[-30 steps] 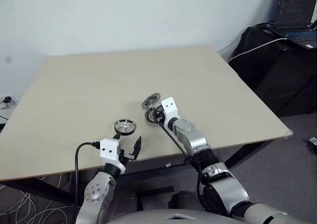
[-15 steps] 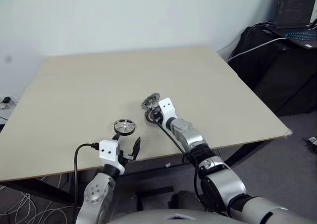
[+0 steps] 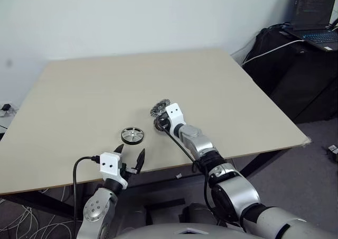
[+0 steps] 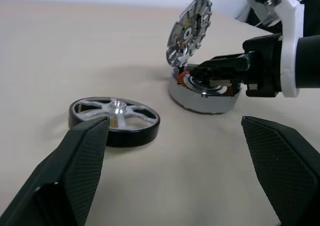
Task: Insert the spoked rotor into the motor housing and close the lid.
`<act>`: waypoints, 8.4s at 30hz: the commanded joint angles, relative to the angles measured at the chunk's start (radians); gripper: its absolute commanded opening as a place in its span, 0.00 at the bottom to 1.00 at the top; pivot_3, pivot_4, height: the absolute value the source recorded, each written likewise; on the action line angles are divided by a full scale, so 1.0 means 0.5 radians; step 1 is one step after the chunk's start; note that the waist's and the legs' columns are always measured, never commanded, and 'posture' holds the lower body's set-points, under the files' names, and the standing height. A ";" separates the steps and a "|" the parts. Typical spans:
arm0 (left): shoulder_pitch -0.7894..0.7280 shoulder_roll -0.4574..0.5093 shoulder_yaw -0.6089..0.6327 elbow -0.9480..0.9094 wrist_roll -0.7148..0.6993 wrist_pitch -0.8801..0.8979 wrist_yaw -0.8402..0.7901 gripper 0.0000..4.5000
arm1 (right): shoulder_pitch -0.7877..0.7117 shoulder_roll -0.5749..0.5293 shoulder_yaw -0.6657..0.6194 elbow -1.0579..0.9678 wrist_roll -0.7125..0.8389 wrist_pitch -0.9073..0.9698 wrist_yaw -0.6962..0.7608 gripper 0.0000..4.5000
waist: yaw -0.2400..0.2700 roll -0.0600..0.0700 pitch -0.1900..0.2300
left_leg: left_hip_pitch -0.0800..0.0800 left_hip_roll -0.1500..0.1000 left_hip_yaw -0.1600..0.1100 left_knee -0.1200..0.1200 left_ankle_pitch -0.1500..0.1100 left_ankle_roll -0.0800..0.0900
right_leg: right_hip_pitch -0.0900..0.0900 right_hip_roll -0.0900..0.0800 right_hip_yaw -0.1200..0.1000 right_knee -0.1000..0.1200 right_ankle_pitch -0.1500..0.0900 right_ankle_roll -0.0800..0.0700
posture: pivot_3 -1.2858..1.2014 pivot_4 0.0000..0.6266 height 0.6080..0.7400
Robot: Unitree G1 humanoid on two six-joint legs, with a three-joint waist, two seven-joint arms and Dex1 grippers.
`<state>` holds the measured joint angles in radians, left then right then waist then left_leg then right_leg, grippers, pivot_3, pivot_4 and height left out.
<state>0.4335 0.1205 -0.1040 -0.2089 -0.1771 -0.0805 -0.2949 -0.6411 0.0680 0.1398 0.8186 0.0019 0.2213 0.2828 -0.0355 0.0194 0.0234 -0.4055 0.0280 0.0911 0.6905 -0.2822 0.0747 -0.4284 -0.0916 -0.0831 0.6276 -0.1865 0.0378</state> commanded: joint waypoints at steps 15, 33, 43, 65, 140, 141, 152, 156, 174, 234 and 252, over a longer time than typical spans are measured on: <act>-0.113 -0.071 -0.062 -0.035 0.047 0.032 0.061 1.00 | 0.181 -0.006 -0.042 -0.547 0.103 0.131 0.099 0.59 | 0.001 0.000 0.000 | 0.000 0.000 -0.001 0.000 0.000 0.001 | 0.000 0.000 0.000 0.000 0.000 0.000 | 0.52 0.00 1.00; -0.164 -0.032 0.062 0.169 -0.022 -0.087 -0.058 1.00 | 0.114 0.081 0.095 -0.575 -0.001 0.336 0.005 0.00 | 0.001 0.000 0.000 | 0.000 0.000 0.000 0.000 -0.001 -0.002 | -0.001 -0.001 0.000 0.000 0.000 0.000 | 0.52 0.00 1.00; -0.056 -0.099 -0.059 -0.053 0.069 -0.016 0.049 1.00 | -0.042 0.097 0.065 -0.324 -0.029 0.335 -0.044 0.00 | 0.000 -0.001 0.001 | -0.001 0.000 0.000 -0.001 -0.002 -0.003 | -0.001 -0.001 -0.001 -0.001 0.000 0.000 | 0.52 0.00 1.00; 0.044 -0.138 -0.297 -0.303 0.190 0.124 0.240 1.00 | -0.003 0.074 0.005 -0.280 -0.015 0.368 -0.113 0.00 | -0.001 0.001 0.003 | -0.002 0.000 -0.001 -0.002 -0.002 -0.003 | -0.002 -0.001 -0.001 -0.001 0.000 0.000 | 0.52 0.00 1.00; 0.052 -0.094 -0.267 -0.341 0.110 0.177 0.223 1.00 | 0.005 0.055 -0.023 -0.312 0.023 0.364 -0.084 0.00 | 0.000 0.002 0.006 | -0.006 0.000 -0.002 -0.002 0.000 0.001 | -0.005 -0.001 -0.003 -0.002 -0.001 -0.001 | 0.52 0.00 1.00; 0.054 -0.093 -0.266 -0.343 0.110 0.177 0.224 1.00 | 0.022 0.052 -0.014 -0.343 0.024 0.380 -0.068 0.00 | 0.000 0.002 0.006 | -0.006 0.000 -0.003 -0.002 0.000 0.001 | -0.005 -0.001 -0.003 -0.002 -0.001 -0.001 | 0.52 0.00 1.00; 0.066 -0.089 -0.260 -0.355 0.094 0.181 0.218 1.00 | 0.270 -0.019 0.083 -0.791 0.021 0.624 0.052 0.00 | 0.002 0.002 0.006 | -0.006 0.000 -0.003 -0.002 -0.001 -0.002 | -0.005 -0.002 -0.003 -0.002 -0.001 0.000 | 0.52 0.00 1.00; 0.064 -0.084 -0.261 -0.356 0.088 0.186 0.215 1.00 | 0.289 -0.036 0.082 -0.860 0.028 0.667 0.059 0.00 | 0.002 0.002 0.006 | -0.005 0.000 -0.003 -0.002 -0.002 -0.004 | -0.005 -0.001 -0.003 -0.002 -0.001 0.000 | 0.52 0.00 1.00; 0.055 -0.087 -0.262 -0.351 0.089 0.190 0.217 1.00 | 0.038 0.070 0.007 -0.577 0.032 0.501 -0.082 0.00 | 0.002 0.002 0.006 | -0.006 0.000 -0.003 -0.002 -0.001 -0.002 | -0.004 -0.001 -0.003 -0.002 -0.001 -0.001 | 0.52 0.00 1.00; 0.113 -0.118 -0.181 -0.356 0.089 0.213 0.316 1.00 | 0.509 -0.074 -0.041 -1.472 0.238 0.580 0.106 0.00 | 0.012 0.002 0.006 | -0.008 0.000 -0.004 -0.002 -0.001 -0.001 | -0.005 -0.001 -0.004 -0.003 -0.001 -0.001 | 0.52 0.00 1.00; -0.295 -0.120 0.225 0.342 -0.082 0.093 0.129 1.00 | 0.784 -0.245 -0.114 -1.642 0.206 0.697 -0.150 0.00 | 0.030 -0.002 0.007 | -0.007 0.000 -0.007 -0.002 0.001 -0.008 | -0.005 -0.006 -0.015 -0.001 -0.001 -0.002 | 0.52 0.00 1.00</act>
<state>0.3006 0.0616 -0.0007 -0.0381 -0.2060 -0.0011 -0.2150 -0.2064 -0.0560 0.0895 -0.0216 0.1175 0.5820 0.2212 -0.0204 0.0182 0.0269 -0.4092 0.0280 0.0876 0.6894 -0.2812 0.0713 -0.4310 -0.0943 -0.0905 0.6271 -0.1869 0.0370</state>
